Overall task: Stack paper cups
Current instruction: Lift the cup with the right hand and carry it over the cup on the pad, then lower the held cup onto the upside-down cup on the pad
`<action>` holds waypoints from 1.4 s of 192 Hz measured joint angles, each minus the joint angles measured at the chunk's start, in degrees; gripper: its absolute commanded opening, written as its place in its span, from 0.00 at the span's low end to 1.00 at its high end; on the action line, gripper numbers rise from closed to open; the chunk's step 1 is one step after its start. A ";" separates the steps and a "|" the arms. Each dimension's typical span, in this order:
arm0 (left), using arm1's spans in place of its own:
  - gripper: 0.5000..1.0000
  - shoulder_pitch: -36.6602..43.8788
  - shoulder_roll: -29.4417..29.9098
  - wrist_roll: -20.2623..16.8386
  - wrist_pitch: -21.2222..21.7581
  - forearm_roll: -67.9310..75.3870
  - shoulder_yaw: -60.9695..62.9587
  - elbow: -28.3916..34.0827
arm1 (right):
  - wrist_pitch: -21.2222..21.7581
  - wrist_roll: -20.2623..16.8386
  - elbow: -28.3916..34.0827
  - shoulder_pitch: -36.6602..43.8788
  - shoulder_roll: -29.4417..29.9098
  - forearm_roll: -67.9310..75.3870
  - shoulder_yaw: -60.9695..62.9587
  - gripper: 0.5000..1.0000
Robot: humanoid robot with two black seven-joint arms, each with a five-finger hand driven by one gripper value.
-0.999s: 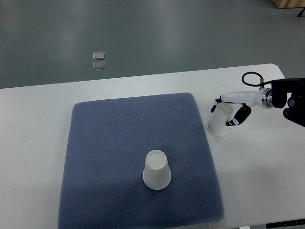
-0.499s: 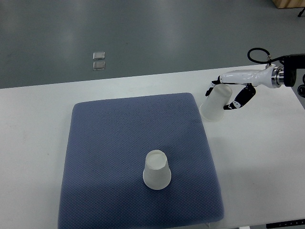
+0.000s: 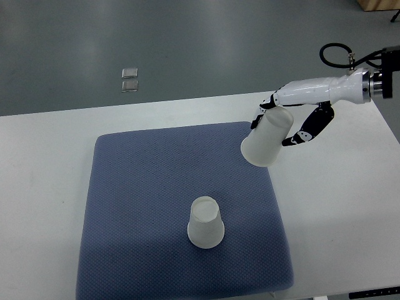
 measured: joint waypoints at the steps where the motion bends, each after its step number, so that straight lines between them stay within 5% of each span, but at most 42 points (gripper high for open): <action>1: 1.00 0.00 0.00 0.00 0.00 0.00 0.00 0.00 | 0.02 0.00 0.16 0.12 -0.02 -0.02 0.00 0.45; 108: 1.00 -0.01 0.00 0.00 0.00 0.00 -0.01 0.00 | 0.23 0.00 15.15 5.24 4.88 -3.19 0.33 0.50; 165: 1.00 0.00 0.00 -0.03 0.00 0.00 -0.01 0.00 | 0.87 0.00 14.83 4.99 10.62 -4.81 0.38 0.50; 269: 1.00 0.00 0.00 -0.03 0.00 0.00 -0.01 0.00 | 9.67 -0.01 13.45 9.75 14.47 -6.30 0.36 0.50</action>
